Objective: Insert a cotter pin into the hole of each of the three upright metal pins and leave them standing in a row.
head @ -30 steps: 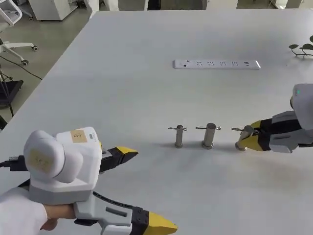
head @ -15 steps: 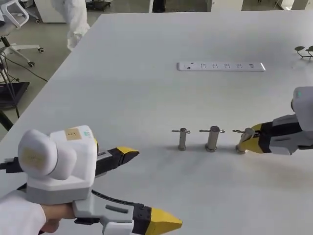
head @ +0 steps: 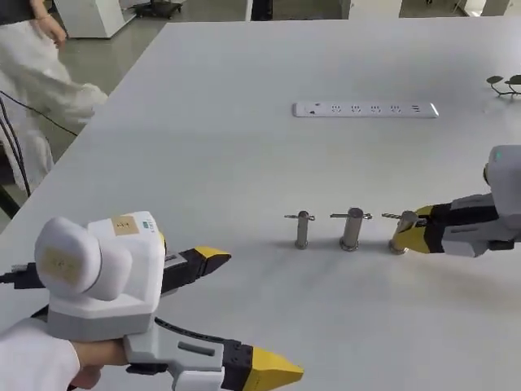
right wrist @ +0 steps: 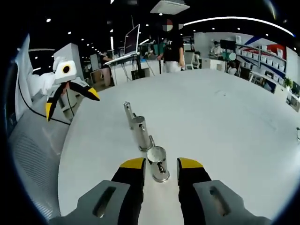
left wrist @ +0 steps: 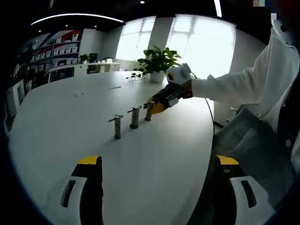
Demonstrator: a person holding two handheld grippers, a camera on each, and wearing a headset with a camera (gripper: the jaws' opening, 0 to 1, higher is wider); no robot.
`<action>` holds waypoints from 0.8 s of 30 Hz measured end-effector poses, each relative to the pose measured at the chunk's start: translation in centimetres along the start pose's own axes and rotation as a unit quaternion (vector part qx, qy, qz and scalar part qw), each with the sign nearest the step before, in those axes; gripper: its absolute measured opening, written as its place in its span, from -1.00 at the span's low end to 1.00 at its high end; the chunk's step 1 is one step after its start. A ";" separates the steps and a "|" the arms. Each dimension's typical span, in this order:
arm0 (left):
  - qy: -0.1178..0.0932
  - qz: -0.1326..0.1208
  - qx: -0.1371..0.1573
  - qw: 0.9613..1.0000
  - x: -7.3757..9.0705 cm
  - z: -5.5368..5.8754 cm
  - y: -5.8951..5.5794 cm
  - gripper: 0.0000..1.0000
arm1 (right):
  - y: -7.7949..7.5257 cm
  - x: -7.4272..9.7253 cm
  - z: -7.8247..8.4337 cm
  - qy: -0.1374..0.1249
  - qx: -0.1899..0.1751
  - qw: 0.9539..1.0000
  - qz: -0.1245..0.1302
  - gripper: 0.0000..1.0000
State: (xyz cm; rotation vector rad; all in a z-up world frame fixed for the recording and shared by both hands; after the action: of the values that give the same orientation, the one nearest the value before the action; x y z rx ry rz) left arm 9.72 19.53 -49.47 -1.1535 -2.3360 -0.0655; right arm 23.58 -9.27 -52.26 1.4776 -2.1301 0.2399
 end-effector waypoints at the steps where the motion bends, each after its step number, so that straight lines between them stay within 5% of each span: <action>1: -0.001 0.000 0.001 1.000 0.0 0.0 0.0 0.98 | 0.0 0.2 -0.1 -0.002 0.002 1.000 0.004 -0.40; 6: -0.009 -0.006 -0.003 1.000 0.1 -0.4 0.0 0.98 | 1.4 1.7 -1.1 -0.022 0.003 1.000 0.009 -0.22; 11: -0.021 -0.009 0.003 1.000 -0.1 -0.8 0.0 0.99 | 3.5 2.8 -2.4 -0.092 -0.050 0.995 0.000 0.14; 17: -0.076 -0.027 0.044 0.996 -0.2 -2.1 0.2 0.99 | 5.7 3.3 -2.4 -0.102 -0.063 0.993 0.017 0.50; 20: -0.080 -0.027 0.053 0.995 -0.4 -2.2 0.2 0.99 | 6.8 3.5 -2.0 -0.104 -0.069 0.992 0.023 0.65; 22: -0.086 -0.034 0.059 0.994 -0.5 -2.2 0.3 0.98 | 7.3 3.6 -1.8 -0.093 -0.064 0.993 0.027 0.68; 24: -0.087 -0.040 0.064 0.993 -0.7 -2.1 0.3 0.98 | 7.8 3.7 -1.1 -0.052 -0.052 0.996 0.040 0.72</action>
State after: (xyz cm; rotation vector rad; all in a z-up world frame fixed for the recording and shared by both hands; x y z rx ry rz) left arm 11.24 18.68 -48.02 -1.0396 -2.4974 0.1615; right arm 15.84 -8.77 -48.28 1.3743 -2.2520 0.0802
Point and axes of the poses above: the centre of the closed fingertips' face, and the gripper's own axes: x roughly backward along the fingers, y roughly to its left, z roughly out of its underside, the point moved 9 cm from there along x, roughly backward along the fingers, and after that the axes turned 6 degrees about -z, right-handed, at the moved point
